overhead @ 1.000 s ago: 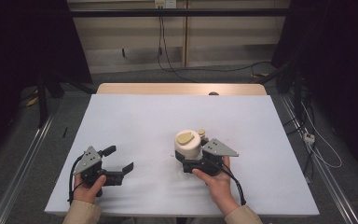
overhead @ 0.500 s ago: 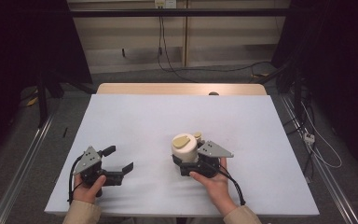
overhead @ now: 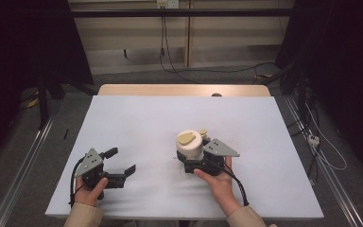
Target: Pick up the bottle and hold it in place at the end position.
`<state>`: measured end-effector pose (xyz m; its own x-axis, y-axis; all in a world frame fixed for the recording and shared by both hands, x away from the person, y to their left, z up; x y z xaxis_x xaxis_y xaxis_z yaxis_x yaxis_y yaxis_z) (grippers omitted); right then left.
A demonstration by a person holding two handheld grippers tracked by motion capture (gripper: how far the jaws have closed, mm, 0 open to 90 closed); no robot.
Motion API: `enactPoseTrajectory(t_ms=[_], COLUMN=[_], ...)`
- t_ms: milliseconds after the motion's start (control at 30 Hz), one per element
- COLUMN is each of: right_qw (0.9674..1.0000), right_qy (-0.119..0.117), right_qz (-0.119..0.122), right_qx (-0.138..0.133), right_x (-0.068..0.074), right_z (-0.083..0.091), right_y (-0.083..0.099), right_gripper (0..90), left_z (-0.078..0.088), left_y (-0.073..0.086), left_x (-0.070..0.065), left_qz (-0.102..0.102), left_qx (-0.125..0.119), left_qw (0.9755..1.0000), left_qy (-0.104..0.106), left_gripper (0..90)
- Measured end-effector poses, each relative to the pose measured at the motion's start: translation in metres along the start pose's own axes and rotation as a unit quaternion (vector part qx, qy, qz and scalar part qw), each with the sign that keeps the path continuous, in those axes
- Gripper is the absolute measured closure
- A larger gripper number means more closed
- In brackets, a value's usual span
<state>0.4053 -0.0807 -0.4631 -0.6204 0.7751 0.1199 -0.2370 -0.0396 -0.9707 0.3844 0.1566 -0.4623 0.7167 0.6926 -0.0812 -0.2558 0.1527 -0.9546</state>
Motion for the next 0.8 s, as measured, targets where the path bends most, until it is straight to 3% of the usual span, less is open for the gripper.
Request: enactPoseTrajectory(t_ms=[800], right_qw=[0.9999], right_qy=[0.013], right_qz=[-0.004], right_qx=[-0.008], right_x=[-0.011], right_z=[-0.026], right_y=[-0.007], right_gripper=[7.5], left_z=[0.001], left_y=[0.000], left_x=[0.000], left_qz=[0.002], left_qx=[-0.001], left_qw=[1.0000], left_qy=[0.003], left_gripper=[3.8])
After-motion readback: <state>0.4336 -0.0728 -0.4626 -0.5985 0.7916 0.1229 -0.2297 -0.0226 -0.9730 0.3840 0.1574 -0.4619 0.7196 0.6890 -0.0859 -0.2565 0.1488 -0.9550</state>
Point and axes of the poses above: each handheld gripper's, and its own axes: z roughly backward along the jaws, y roughly out of its underside, x roughly to its left, the point moved 9 cm from there along -z, roughly forward along the jaws, and after that the axes turned 2 degrees about -y, right-handed, at the moved point
